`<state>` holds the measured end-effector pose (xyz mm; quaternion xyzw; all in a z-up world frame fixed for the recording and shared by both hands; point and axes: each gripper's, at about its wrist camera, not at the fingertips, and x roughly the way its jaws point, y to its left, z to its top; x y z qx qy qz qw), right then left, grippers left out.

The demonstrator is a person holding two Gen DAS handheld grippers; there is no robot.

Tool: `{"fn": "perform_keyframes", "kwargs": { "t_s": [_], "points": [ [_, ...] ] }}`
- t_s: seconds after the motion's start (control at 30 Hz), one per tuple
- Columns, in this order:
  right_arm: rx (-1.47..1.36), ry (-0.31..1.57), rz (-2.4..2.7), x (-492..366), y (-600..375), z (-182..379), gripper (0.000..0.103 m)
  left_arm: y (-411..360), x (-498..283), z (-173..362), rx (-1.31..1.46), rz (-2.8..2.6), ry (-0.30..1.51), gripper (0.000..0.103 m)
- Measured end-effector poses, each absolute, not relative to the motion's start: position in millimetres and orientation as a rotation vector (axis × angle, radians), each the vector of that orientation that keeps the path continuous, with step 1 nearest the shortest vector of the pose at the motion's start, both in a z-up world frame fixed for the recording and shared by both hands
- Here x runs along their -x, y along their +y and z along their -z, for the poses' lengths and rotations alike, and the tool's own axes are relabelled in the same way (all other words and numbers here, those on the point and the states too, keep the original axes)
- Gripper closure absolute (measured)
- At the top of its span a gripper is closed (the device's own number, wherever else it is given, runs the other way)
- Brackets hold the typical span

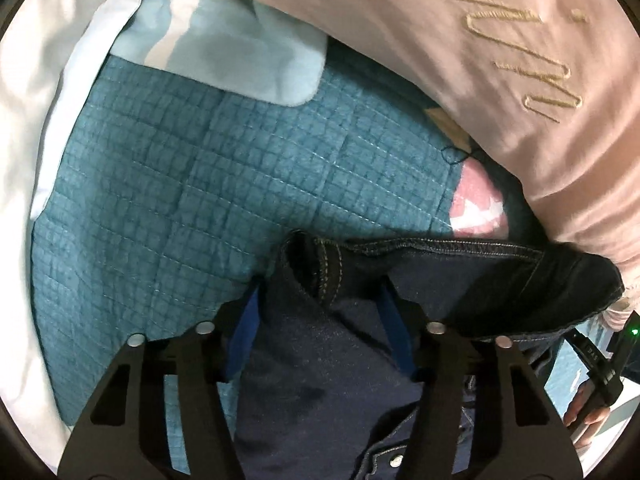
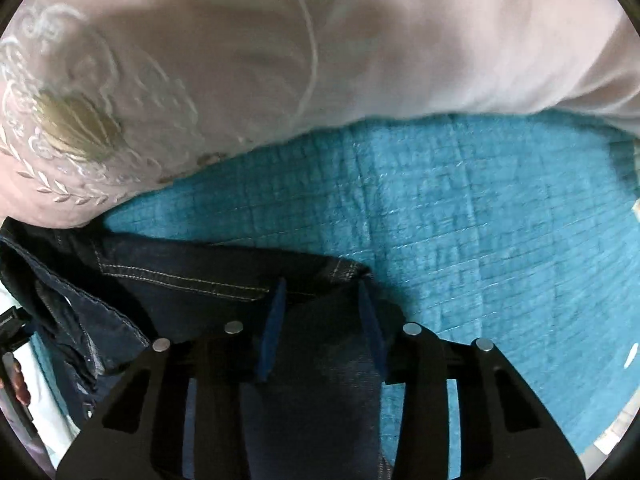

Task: Fold large clothes

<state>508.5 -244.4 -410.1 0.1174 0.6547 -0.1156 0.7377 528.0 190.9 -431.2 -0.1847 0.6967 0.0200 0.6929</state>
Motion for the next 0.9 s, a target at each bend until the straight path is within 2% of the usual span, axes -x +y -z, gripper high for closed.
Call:
{"fn": "perform_keyframes", "kwargs": {
  "t_s": [0.07, 0.13, 0.2, 0.27, 0.33, 0.47, 0.9],
  "points": [
    [-0.169, 1.429, 0.291, -510.7, -242.0, 407.6, 0.068, 192.8, -530.3, 429.6, 0.427, -0.037, 1.557, 0.059],
    [-0.232, 1.488, 0.253, -511.0, -245.2, 418.4, 0.075, 201.0, -528.8, 428.1, 0.435, -0.029, 1.556, 0.068],
    [-0.278, 1.478, 0.270, -508.3, -248.0, 419.2, 0.076, 204.1, -527.6, 427.6, 0.444, -0.016, 1.558, 0.076],
    [-0.297, 1.484, 0.279, -507.4, -248.2, 420.8, 0.083, 207.1, -526.3, 426.0, 0.459, -0.020, 1.560, 0.082],
    [-0.322, 1.481, 0.295, -506.7, -250.4, 418.7, 0.087, 211.0, -521.9, 422.4, 0.452, -0.014, 1.552, 0.084],
    [-0.301, 1.453, 0.289, -499.9, -251.5, 406.4, 0.089, 209.2, -514.3, 414.7, 0.431, 0.004, 1.543, 0.089],
    [-0.312, 1.356, 0.241, -455.8, -236.0, 331.0, 0.090, 207.7, -463.9, 354.9, 0.457, 0.050, 1.489, 0.091]
  ]
}}
